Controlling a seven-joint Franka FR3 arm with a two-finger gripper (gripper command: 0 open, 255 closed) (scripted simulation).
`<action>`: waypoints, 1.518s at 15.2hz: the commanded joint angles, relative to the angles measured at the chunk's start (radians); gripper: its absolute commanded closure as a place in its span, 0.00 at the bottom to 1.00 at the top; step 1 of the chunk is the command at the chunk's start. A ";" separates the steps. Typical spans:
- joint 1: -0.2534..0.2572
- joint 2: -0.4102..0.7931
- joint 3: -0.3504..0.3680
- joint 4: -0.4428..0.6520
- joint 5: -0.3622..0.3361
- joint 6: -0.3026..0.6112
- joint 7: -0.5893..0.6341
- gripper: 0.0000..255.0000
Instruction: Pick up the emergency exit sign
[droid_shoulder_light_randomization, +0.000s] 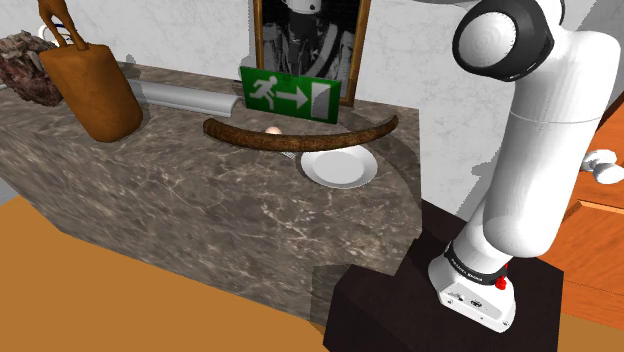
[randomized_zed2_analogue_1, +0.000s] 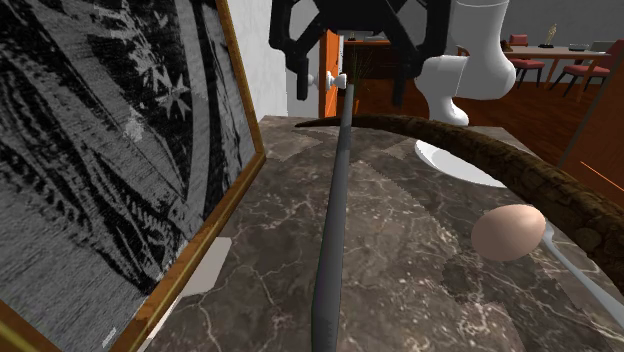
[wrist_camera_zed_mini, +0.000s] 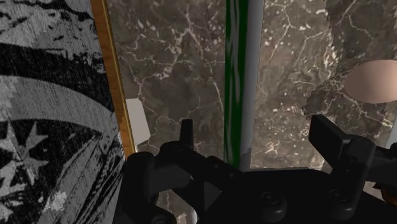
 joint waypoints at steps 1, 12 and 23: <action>0.001 -0.004 0.000 -0.036 -0.001 0.032 -0.001 0.00; 0.002 -0.009 0.000 -0.051 -0.001 0.042 -0.001 1.00; -0.007 0.036 -0.001 0.150 0.005 -0.114 0.000 1.00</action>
